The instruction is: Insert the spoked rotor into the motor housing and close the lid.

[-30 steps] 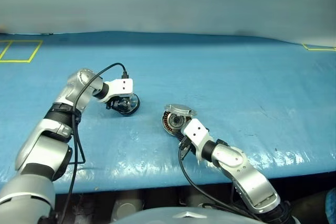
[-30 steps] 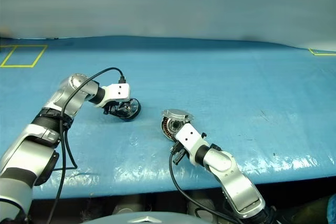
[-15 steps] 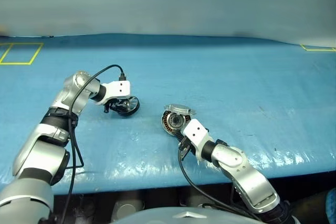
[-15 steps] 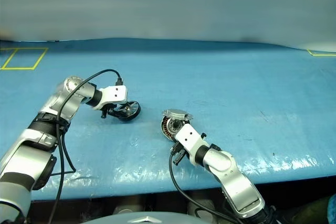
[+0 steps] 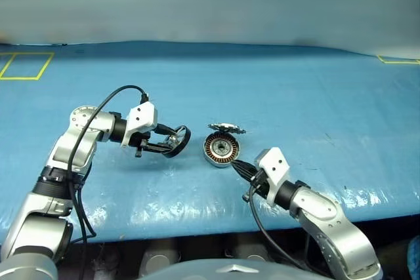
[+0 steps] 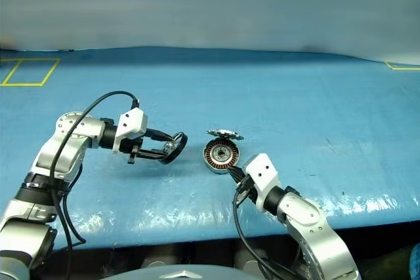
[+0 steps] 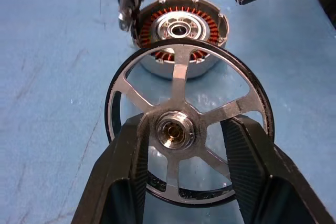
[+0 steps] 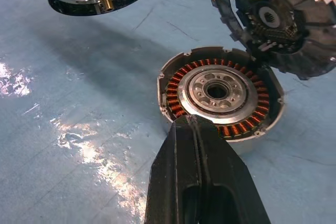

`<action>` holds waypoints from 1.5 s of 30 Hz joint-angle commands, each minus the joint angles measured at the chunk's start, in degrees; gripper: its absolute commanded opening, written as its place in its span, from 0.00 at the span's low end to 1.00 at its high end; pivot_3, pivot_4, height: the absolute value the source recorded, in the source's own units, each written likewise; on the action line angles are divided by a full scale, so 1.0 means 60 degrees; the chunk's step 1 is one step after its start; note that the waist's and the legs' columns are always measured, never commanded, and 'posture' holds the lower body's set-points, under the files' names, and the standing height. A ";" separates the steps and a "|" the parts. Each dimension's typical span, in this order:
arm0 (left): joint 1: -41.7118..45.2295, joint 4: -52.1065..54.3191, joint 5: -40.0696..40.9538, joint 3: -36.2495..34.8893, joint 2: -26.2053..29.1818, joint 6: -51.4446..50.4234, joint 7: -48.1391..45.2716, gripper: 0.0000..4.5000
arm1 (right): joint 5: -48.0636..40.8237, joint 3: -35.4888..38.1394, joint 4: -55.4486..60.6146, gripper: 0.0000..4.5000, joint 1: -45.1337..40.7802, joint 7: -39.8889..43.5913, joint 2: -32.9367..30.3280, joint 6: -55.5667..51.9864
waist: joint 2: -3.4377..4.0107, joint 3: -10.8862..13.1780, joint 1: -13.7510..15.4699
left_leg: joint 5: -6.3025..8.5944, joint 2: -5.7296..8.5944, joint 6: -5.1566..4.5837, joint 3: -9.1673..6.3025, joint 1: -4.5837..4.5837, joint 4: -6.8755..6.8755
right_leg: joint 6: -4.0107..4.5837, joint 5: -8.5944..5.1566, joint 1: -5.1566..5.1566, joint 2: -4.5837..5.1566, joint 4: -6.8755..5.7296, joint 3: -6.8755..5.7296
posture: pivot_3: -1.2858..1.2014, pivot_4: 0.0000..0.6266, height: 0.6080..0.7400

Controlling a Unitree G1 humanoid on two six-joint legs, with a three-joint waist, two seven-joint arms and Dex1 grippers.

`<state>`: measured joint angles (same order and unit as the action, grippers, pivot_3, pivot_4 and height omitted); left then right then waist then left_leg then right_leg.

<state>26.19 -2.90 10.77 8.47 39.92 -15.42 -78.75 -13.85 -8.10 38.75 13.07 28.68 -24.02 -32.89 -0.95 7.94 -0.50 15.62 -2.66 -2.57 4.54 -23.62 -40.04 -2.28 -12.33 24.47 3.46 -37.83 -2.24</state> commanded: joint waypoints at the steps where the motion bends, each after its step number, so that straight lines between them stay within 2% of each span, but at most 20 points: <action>1: -0.0177 0.0718 0.0185 0.0195 -0.0212 -0.0074 0.0282 0.40 | -0.0304 0.0413 0.0583 0.00 0.0050 -0.0053 -0.0075 -0.0004 | 0.0000 0.0000 0.0006 | -0.0003 0.0000 0.0002 0.0000 0.0005 0.0000 | 0.0001 0.0000 -0.0002 -0.0001 -0.0004 0.0000 | 0.52 0.24 1.00; 6: -0.0048 0.0587 -0.0027 0.1139 -0.0964 0.0308 0.0386 0.40 | -0.0698 0.0731 0.0823 0.00 0.0175 -0.0059 -0.0137 -0.0121 | 0.0000 0.0000 0.0106 | -0.0013 0.0007 -0.0005 -0.0002 0.0001 0.0000 | 0.0001 0.0003 -0.0005 0.0005 -0.0003 0.0004 | 0.52 0.24 1.00; 12: 0.0416 -0.0265 -0.0128 0.1476 -0.2075 0.0986 0.0868 0.40 | -0.0911 0.0610 0.1145 0.00 0.0527 -0.0158 -0.0135 -0.0204 | 0.0000 0.0000 0.0177 | -0.0010 0.0023 -0.0009 -0.0004 -0.0009 0.0002 | 0.0004 0.0004 0.0004 -0.0006 0.0002 0.0005 | 0.52 0.24 1.00; 14: 0.0629 -0.0723 -0.0493 0.1593 -0.2158 0.1645 0.0988 0.40 | -0.0923 0.0572 0.1176 0.00 0.0601 -0.0259 -0.0067 -0.0206 | 0.0000 0.0000 0.0182 | -0.0011 0.0024 -0.0008 -0.0003 -0.0008 0.0001 | 0.0005 0.0003 0.0004 -0.0012 0.0002 0.0004 | 0.52 0.24 1.00; 17: 0.1012 -0.1203 -0.0543 0.1672 -0.2424 0.1703 0.1113 0.40 | -0.0945 0.0549 0.1245 0.00 0.0814 -0.0353 -0.0038 -0.0154 | 0.0000 0.0000 0.0205 | -0.0012 0.0025 -0.0007 -0.0005 -0.0005 0.0001 | 0.0011 0.0003 0.0002 -0.0014 0.0001 0.0002 | 0.52 0.24 1.00; 20: 0.1310 -0.1638 -0.0721 0.1736 -0.2553 0.2107 0.1153 0.40 | -0.0969 0.0555 0.1270 0.00 0.0879 -0.0445 0.0039 -0.0055 | -0.0001 0.0000 0.0213 | -0.0011 0.0022 -0.0008 -0.0005 -0.0008 0.0001 | 0.0010 0.0003 0.0002 -0.0007 0.0005 0.0003 | 0.52 0.24 1.00; 26: 0.1628 -0.1853 -0.0323 0.1724 -0.2819 0.1728 0.0715 0.40 | -0.0912 0.0459 0.1213 0.00 0.1017 -0.0515 0.0068 0.0094 | 0.0000 0.0000 0.0209 | -0.0008 0.0023 -0.0012 -0.0008 -0.0017 0.0002 | 0.0009 0.0004 0.0006 -0.0007 0.0009 0.0002 | 0.52 0.24 1.00; 32: 0.1824 -0.2175 -0.0379 0.1634 -0.3127 0.1726 0.0930 0.40 | -0.0724 0.0185 0.1037 0.00 0.1007 -0.0667 0.0096 0.0204 | -0.0002 0.0001 0.0211 | -0.0009 0.0020 -0.0012 -0.0008 -0.0015 0.0001 | 0.0008 0.0003 0.0005 -0.0007 0.0009 0.0002 | 0.52 0.24 1.00; 36: 0.2039 -0.2852 -0.1465 0.2178 -0.2974 0.2477 0.1277 0.40 | -0.0599 0.0090 0.0906 0.00 0.0867 -0.0850 0.0133 0.0167 | -0.0001 0.0001 0.0208 | -0.0009 0.0028 -0.0012 -0.0008 -0.0015 0.0001 | 0.0009 0.0003 0.0005 -0.0009 0.0009 0.0001 | 0.52 0.24 1.00; 45: 0.2231 -0.2761 -0.1684 0.2336 -0.2823 0.2598 0.0983 0.40 | -0.0520 0.0074 0.0799 0.00 0.0860 -0.1055 0.0195 0.0124 | -0.0002 0.0001 0.0199 | -0.0008 0.0015 -0.0013 -0.0009 -0.0017 0.0002 | 0.0010 0.0002 0.0008 -0.0009 0.0011 0.0001 | 0.52 0.24 1.00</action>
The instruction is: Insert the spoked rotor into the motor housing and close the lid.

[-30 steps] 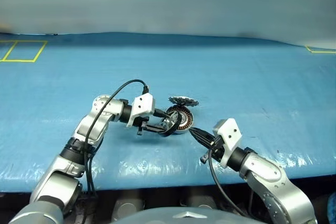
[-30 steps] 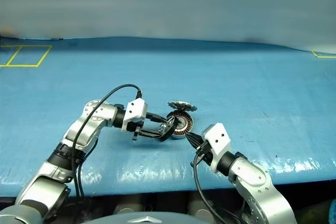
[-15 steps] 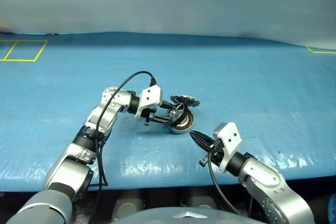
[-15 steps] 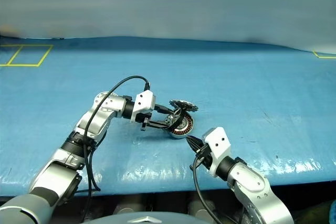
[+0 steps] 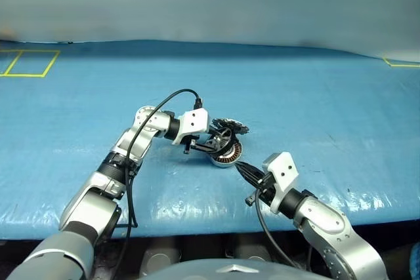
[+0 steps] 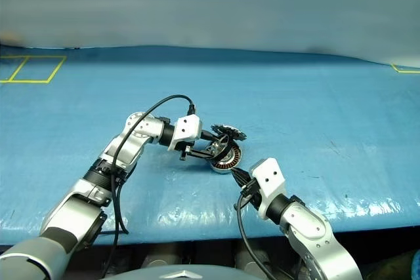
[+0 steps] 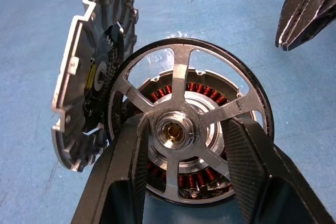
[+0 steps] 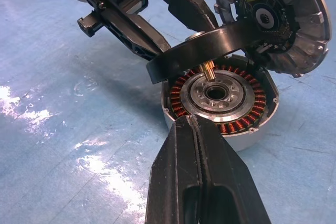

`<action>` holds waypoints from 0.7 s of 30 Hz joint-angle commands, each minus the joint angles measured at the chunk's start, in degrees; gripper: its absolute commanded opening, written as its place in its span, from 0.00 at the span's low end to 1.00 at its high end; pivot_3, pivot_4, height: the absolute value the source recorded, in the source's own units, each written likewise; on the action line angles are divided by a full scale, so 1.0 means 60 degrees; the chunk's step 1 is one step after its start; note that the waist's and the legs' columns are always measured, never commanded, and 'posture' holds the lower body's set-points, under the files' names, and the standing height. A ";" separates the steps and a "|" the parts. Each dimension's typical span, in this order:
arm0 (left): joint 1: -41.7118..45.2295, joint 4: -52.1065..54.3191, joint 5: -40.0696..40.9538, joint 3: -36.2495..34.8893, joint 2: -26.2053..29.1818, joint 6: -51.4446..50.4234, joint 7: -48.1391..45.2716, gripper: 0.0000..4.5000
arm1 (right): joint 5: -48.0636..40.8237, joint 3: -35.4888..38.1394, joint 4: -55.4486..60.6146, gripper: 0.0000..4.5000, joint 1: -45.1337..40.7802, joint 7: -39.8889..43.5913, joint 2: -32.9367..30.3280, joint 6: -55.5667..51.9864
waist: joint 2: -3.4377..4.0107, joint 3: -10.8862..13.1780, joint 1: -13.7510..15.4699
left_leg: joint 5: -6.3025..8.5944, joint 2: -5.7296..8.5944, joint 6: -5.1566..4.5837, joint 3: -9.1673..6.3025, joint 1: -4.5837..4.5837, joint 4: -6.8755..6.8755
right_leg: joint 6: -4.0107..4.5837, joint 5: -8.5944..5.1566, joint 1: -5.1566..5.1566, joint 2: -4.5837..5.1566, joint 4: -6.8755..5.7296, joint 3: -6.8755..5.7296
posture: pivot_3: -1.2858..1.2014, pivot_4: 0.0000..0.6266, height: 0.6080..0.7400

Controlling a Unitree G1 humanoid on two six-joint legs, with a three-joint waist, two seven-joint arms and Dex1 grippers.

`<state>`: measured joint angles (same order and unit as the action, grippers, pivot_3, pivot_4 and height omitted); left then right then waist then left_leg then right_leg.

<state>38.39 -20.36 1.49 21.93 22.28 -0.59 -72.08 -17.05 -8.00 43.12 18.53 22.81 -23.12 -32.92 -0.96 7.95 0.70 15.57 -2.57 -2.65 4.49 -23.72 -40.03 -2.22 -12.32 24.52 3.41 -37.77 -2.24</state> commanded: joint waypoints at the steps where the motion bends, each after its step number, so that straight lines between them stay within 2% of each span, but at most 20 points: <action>1: 0.0222 0.0135 -0.0173 0.0119 0.0121 0.0114 -0.0150 0.40 | 0.0043 0.0027 0.0044 0.00 -0.0066 -0.0102 0.0047 0.0126 | 0.0000 0.0000 0.0000 | 0.0000 0.0000 0.0000 -0.0001 0.0000 0.0000 | 0.0001 -0.0001 0.0000 -0.0001 -0.0001 -0.0001 | 0.52 0.24 1.00; 6: 0.0348 0.0131 -0.0636 0.0371 0.0233 0.0405 -0.0051 0.40 | 0.0121 -0.0054 -0.0023 0.00 -0.0139 -0.0204 0.0119 0.0106 | 0.0000 0.0000 0.0001 | 0.0000 0.0001 0.0000 0.0000 0.0000 0.0000 | 0.0002 -0.0001 0.0000 -0.0001 0.0000 0.0000 | 0.52 0.24 1.00; 10: 0.0356 -0.0099 -0.0641 0.0273 -0.0013 0.0432 0.0235 0.40 | 0.0179 -0.0081 -0.0138 0.00 -0.0175 -0.0238 0.0168 0.0151 | 0.0000 0.0000 0.0009 | 0.0000 -0.0003 0.0000 -0.0001 -0.0001 0.0000 | 0.0002 -0.0001 0.0000 0.0001 0.0000 -0.0001 | 0.52 0.24 1.00; 12: 0.0323 -0.0163 -0.0681 0.0182 -0.0127 0.0396 0.0540 0.56 | 0.0242 -0.0129 -0.0198 0.00 -0.0185 -0.0291 0.0176 0.0144 | 0.0000 0.0000 0.0011 | 0.0000 -0.0003 0.0000 -0.0002 -0.0001 0.0000 | 0.0001 -0.0001 -0.0001 0.0003 0.0000 0.0000 | 0.52 0.24 1.00; 16: 0.0286 0.0152 -0.0313 -0.0033 -0.0246 0.0463 0.0583 0.56 | 0.0338 -0.0189 -0.0281 0.00 -0.0202 -0.0331 0.0165 0.0147 | -0.0001 0.0001 0.0006 | 0.0000 -0.0002 0.0000 -0.0002 -0.0006 0.0000 | 0.0001 -0.0001 0.0004 0.0003 0.0000 -0.0001 | 0.52 0.24 1.00; 18: 0.0240 0.0448 0.0237 -0.0041 -0.0178 0.0007 -0.0129 0.56 | 0.0377 -0.0197 -0.0339 0.00 -0.0254 -0.0347 0.0178 0.0136 | -0.0001 0.0001 0.0006 | 0.0000 -0.0002 0.0000 -0.0002 -0.0007 0.0003 | 0.0001 -0.0001 0.0006 0.0003 0.0001 -0.0002 | 0.52 0.24 1.00; 21: 0.0301 0.0238 -0.0132 -0.0130 -0.0221 0.0331 0.0629 0.68 | 0.0422 -0.0213 -0.0393 0.00 -0.0359 -0.0359 0.0195 0.0121 | -0.0001 0.0002 0.0009 | 0.0000 -0.0006 -0.0001 -0.0003 -0.0007 0.0003 | 0.0001 -0.0001 0.0005 0.0005 0.0003 -0.0002 | 0.52 0.24 1.00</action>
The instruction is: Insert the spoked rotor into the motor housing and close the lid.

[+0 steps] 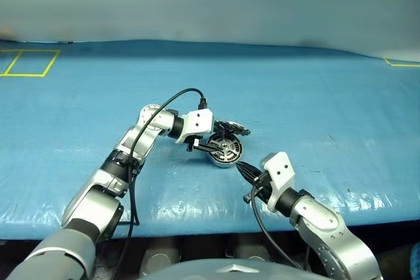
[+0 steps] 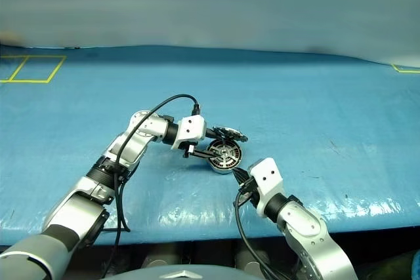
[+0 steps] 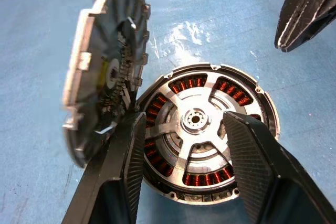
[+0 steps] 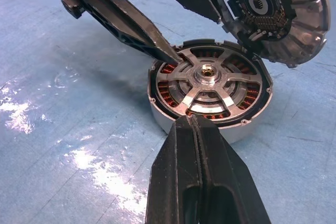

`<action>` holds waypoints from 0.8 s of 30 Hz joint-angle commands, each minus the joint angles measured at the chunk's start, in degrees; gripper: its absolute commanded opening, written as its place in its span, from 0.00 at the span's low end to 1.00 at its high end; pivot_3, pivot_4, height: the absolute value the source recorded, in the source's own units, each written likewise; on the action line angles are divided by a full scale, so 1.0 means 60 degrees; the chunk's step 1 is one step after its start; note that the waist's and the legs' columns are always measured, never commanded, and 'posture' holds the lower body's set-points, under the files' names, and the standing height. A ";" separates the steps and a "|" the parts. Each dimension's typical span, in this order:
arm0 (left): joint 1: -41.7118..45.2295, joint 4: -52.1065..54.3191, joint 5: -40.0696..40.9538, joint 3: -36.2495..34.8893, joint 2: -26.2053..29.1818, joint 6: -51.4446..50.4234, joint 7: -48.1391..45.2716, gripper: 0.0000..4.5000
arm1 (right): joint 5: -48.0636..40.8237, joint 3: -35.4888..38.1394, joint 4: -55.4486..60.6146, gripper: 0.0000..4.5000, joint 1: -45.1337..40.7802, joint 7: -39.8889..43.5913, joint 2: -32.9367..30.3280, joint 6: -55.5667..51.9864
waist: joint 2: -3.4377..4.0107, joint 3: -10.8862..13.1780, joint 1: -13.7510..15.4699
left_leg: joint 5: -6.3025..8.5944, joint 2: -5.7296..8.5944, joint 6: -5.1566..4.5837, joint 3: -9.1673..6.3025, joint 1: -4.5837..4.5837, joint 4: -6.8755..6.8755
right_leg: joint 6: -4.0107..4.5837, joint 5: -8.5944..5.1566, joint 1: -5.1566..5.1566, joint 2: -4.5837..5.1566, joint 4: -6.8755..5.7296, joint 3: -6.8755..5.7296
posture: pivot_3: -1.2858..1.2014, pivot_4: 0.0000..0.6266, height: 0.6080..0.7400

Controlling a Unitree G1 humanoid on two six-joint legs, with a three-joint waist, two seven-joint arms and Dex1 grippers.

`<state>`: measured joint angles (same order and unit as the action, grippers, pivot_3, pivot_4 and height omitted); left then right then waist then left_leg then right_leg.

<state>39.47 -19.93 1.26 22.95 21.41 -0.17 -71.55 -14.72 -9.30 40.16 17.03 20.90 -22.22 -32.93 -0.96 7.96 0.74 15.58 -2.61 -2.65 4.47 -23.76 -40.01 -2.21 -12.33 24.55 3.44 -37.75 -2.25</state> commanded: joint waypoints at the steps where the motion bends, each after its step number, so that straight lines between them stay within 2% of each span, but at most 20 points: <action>1: 0.0133 0.0123 -0.0205 -0.0357 -0.0098 0.0529 0.0836 0.76 | 0.0022 0.0003 0.0083 0.00 -0.0135 -0.0027 0.0050 0.0123 | -0.0002 0.0001 0.0003 | 0.0000 0.0002 0.0000 0.0000 0.0000 0.0000 | 0.0000 0.0000 0.0000 0.0001 0.0000 0.0000 | 0.52 0.24 1.00; 2: 0.0142 0.0175 -0.0099 -0.0436 -0.0125 0.0625 0.0901 0.82 | 0.0035 -0.0014 0.0068 0.00 -0.0158 -0.0010 0.0036 0.0116 | -0.0002 0.0001 0.0004 | 0.0000 0.0002 0.0000 -0.0001 -0.0001 0.0000 | -0.0001 0.0000 0.0000 0.0001 0.0000 0.0000 | 0.52 0.24 1.00; 7: -0.0236 0.1072 0.0961 -0.1011 -0.0035 0.0407 0.0604 0.82 | -0.0066 0.0026 0.0084 0.00 -0.0192 0.0055 0.0088 0.0167 | -0.0001 0.0003 -0.0009 | 0.0000 0.0002 0.0000 -0.0001 -0.0001 0.0002 | 0.0000 0.0001 0.0001 0.0000 0.0000 0.0000 | 0.52 0.24 1.00; 10: -0.1027 0.2141 0.2028 -0.1390 0.0203 -0.0175 0.0116 0.82 | -0.0266 0.0162 0.0207 0.00 -0.0164 0.0109 0.0196 0.0271 | 0.0001 0.0003 -0.0043 | 0.0000 -0.0006 0.0000 -0.0001 0.0001 0.0012 | 0.0004 0.0000 0.0001 0.0002 0.0000 0.0002 | 0.52 0.24 1.00; 13: -0.2117 0.3178 0.2489 -0.1648 0.0774 -0.0529 -0.0030 0.82 | -0.0320 0.0289 0.0284 0.00 -0.0129 0.0117 0.0257 0.0469 | 0.0008 0.0007 -0.0109 | 0.0000 -0.0008 0.0001 -0.0002 0.0006 0.0021 | 0.0009 -0.0005 0.0001 0.0004 0.0000 0.0000 | 0.52 0.24 1.00; 18: -0.4043 0.4150 0.3079 -0.2520 0.0667 -0.0717 0.1255 0.82 | -0.0272 0.0268 0.0190 0.00 -0.0043 0.0162 0.0194 0.0583 | 0.0014 0.0013 -0.0089 | -0.0001 -0.0007 0.0004 -0.0006 0.0013 0.0025 | 0.0010 -0.0008 -0.0006 0.0015 0.0002 -0.0005 | 0.52 0.24 1.00; 24: -0.5522 0.4646 0.2961 -0.2643 0.0691 -0.0672 0.2080 0.82 | -0.0346 0.0270 0.0082 0.00 -0.0108 0.0274 0.0154 0.0525 | 0.0017 0.0015 -0.0082 | -0.0002 -0.0010 0.0005 -0.0004 0.0017 0.0025 | 0.0009 -0.0008 -0.0003 0.0017 0.0002 -0.0008 | 0.52 0.24 1.00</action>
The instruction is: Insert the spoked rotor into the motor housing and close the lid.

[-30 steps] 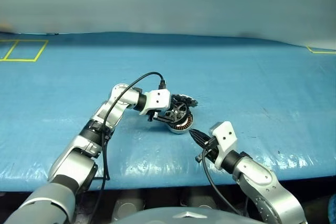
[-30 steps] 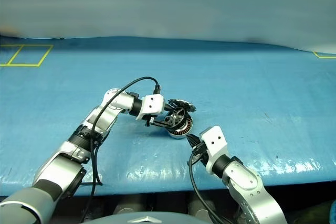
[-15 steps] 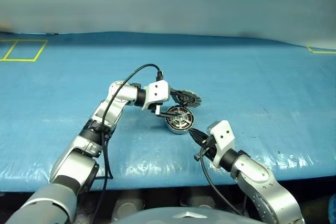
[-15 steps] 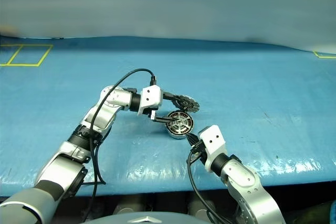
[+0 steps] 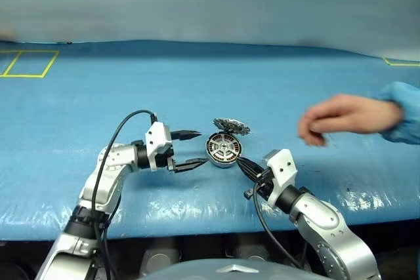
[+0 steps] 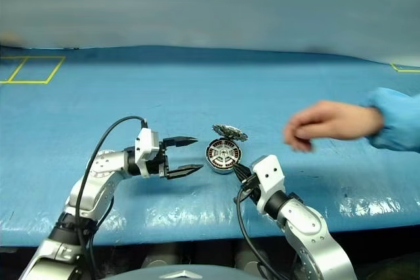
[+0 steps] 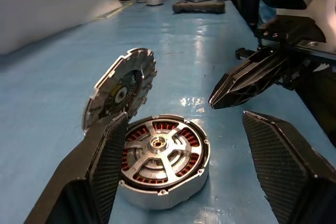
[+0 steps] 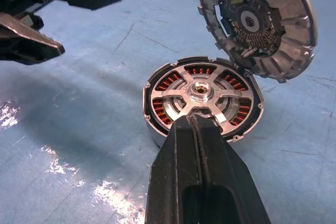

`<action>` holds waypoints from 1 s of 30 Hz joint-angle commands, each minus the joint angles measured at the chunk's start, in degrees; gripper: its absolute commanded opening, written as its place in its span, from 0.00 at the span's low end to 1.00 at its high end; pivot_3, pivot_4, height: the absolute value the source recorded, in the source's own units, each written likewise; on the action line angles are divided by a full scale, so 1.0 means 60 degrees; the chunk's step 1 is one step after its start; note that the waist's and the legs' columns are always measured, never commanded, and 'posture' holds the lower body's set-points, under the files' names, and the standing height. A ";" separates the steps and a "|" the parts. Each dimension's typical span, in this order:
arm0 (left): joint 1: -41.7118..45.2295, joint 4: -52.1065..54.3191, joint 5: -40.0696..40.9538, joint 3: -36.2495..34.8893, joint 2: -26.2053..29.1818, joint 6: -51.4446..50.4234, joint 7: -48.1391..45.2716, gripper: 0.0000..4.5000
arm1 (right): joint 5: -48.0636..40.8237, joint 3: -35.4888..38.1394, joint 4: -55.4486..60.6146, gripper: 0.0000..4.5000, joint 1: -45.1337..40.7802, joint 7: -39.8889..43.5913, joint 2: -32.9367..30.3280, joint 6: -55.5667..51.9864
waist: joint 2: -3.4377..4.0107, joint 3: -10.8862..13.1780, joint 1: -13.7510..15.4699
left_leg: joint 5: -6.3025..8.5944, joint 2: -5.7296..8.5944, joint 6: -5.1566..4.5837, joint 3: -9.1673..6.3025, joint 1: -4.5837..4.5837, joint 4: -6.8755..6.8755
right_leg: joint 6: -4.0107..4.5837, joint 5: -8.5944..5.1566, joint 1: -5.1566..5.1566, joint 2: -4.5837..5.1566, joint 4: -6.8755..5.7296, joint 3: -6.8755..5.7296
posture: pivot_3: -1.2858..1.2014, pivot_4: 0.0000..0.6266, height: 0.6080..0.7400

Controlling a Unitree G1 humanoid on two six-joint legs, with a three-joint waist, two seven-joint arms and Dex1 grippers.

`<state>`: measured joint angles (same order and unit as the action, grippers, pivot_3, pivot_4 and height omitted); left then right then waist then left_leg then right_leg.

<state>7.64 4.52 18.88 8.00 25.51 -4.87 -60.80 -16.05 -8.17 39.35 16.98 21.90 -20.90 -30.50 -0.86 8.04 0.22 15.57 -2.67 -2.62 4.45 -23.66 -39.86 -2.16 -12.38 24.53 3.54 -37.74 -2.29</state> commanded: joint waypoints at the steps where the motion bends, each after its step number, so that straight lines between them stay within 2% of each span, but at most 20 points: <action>1: -0.0330 0.0614 -0.0004 -0.0120 0.0030 0.0100 0.0353 0.82 | -0.0118 0.0086 0.0202 0.00 -0.0117 0.0143 -0.0096 0.0113 | 0.0002 0.0001 0.0002 | 0.0000 0.0000 0.0001 0.0000 0.0000 0.0000 | 0.0000 0.0000 0.0000 0.0000 0.0000 -0.0001 | 0.52 0.24 1.00; 6: -0.0656 0.0396 -0.0121 -0.0103 0.0069 0.0315 0.0544 0.82 | -0.0162 0.0183 0.0136 0.00 -0.0262 0.0267 -0.0238 0.0026 | 0.0011 0.0007 0.0002 | 0.0001 -0.0001 0.0001 0.0001 0.0001 0.0000 | 0.0002 -0.0001 0.0007 0.0002 0.0001 -0.0001 | 0.52 0.24 1.00; 20: -0.0318 -0.0090 -0.0630 0.0128 0.0264 0.0660 0.0525 0.82 | -0.0086 0.0230 0.0225 0.00 -0.0404 0.0165 -0.0311 -0.0186 | 0.0024 0.0015 0.0002 | 0.0001 0.0000 0.0001 0.0002 -0.0004 0.0003 | 0.0003 -0.0002 0.0009 0.0003 0.0004 -0.0004 | 0.52 0.24 1.00; 30: -0.0274 -0.0035 -0.0442 0.0017 0.0132 0.0562 0.0639 0.82 | -0.0151 0.0249 0.0232 0.00 -0.0418 0.0180 -0.0324 -0.0151 | 0.0031 0.0020 -0.0001 | 0.0001 0.0000 0.0002 0.0002 -0.0007 0.0007 | 0.0004 -0.0002 0.0012 0.0005 0.0006 -0.0005 | 0.52 0.24 1.00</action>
<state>5.34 3.29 15.35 8.53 26.59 -1.95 -57.16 -16.19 -7.92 38.87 14.79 22.92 -22.79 -31.86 -0.68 8.16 0.22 15.58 -2.67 -2.61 4.46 -23.70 -39.81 -2.13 -12.39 24.60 3.57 -37.70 -2.33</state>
